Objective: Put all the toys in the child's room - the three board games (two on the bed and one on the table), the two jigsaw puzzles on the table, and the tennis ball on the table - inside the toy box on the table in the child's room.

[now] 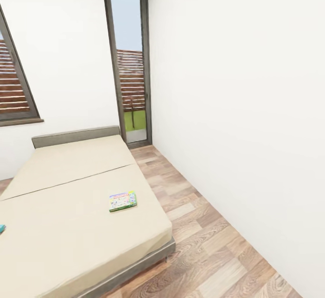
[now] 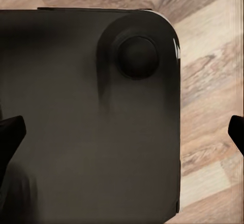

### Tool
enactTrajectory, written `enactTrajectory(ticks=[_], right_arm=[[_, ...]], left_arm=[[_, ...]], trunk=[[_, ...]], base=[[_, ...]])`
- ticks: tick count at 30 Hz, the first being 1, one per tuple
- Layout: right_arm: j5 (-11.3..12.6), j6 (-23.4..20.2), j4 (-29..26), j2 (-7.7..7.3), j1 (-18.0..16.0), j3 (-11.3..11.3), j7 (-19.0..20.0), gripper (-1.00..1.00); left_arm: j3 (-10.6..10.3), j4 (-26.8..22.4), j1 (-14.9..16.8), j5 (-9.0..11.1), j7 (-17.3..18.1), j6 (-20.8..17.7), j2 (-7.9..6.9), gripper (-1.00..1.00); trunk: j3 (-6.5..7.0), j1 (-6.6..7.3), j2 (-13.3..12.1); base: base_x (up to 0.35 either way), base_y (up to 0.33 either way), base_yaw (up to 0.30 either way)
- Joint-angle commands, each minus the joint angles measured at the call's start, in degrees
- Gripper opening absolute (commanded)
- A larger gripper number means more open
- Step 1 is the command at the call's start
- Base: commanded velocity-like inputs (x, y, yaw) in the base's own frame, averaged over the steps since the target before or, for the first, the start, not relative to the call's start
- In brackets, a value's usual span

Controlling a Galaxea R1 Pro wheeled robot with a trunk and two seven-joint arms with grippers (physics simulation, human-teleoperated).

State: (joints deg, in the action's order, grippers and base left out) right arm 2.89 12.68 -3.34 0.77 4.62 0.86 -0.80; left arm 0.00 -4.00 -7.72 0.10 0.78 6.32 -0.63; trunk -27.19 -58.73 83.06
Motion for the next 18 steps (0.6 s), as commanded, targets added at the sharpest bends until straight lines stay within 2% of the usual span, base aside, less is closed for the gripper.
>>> enactTrajectory(ticks=[1,12,18], right_arm=[[0.3,0.1,-0.1,0.02,0.0,0.1,-0.1,1.0],[0.1,0.1,-0.1,0.36,0.0,0.2,-0.1,1.0],[0.0,0.3,-0.1,0.44,0.0,0.3,-0.1,1.0]], left_arm=[[0.0,-0.1,0.0,0.0,0.1,0.2,-0.01,1.0],[-0.1,-0.1,0.0,-0.1,0.1,0.6,-0.06,1.0],[-0.1,-0.1,0.0,-0.1,0.1,1.0,-0.07,1.0]], trunk=[[-0.03,0.0,0.0],[-0.03,0.0,0.0],[-0.03,0.0,0.0]], base=[[0.0,-0.287,0.003],[0.0,-0.292,0.001],[0.0,-0.151,0.0]])
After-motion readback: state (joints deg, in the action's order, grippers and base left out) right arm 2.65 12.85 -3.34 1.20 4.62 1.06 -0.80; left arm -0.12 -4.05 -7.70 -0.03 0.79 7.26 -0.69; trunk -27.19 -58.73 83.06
